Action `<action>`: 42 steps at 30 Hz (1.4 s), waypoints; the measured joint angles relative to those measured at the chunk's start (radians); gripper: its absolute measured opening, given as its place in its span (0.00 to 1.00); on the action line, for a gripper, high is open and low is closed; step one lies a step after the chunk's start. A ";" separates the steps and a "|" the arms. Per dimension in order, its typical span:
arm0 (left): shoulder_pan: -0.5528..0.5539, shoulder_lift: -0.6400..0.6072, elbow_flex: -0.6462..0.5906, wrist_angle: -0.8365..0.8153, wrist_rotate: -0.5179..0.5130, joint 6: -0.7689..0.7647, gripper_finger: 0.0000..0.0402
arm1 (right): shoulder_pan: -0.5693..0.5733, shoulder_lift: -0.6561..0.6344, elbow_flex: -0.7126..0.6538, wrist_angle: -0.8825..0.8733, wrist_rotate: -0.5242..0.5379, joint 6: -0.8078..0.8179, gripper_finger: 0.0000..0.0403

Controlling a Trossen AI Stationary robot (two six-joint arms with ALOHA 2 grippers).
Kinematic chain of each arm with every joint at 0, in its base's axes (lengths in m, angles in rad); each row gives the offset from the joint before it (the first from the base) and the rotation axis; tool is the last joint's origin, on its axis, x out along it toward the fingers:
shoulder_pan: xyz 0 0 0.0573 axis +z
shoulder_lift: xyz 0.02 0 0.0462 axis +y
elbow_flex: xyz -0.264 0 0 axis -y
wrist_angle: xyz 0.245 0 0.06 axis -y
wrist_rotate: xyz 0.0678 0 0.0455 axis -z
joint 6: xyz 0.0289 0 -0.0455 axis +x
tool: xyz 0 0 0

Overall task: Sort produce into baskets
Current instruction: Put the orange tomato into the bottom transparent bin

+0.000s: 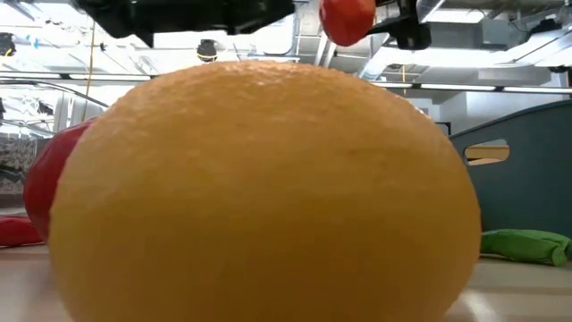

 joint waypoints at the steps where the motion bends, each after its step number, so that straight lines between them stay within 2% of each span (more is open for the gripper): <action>1: -0.001 0.025 0.024 0.000 -0.001 0.019 0.86 | 0.000 0.000 0.000 0.000 -0.016 0.015 0.83; 6: -0.001 0.129 0.134 -0.023 0.008 0.052 0.86 | 0.003 0.000 0.000 -0.004 -0.083 0.038 0.83; 13: -0.004 0.233 0.285 -0.152 0.161 0.076 0.86 | 0.013 0.000 0.000 -0.005 -0.149 -0.012 0.83; 20: -0.033 0.287 0.383 -0.197 0.217 0.133 0.86 | 0.023 -0.001 0.002 -0.008 -0.185 -0.019 0.83; 27: -0.067 0.289 0.413 -0.232 0.200 0.183 0.84 | 0.023 0.000 0.002 -0.009 -0.180 -0.023 0.83; 36: -0.069 0.289 0.420 -0.242 0.166 0.177 0.73 | 0.022 -0.001 0.002 -0.010 -0.169 -0.024 0.83; 42: -0.069 0.288 0.420 -0.252 0.161 0.178 0.72 | 0.021 -0.001 0.001 -0.012 -0.163 -0.024 0.85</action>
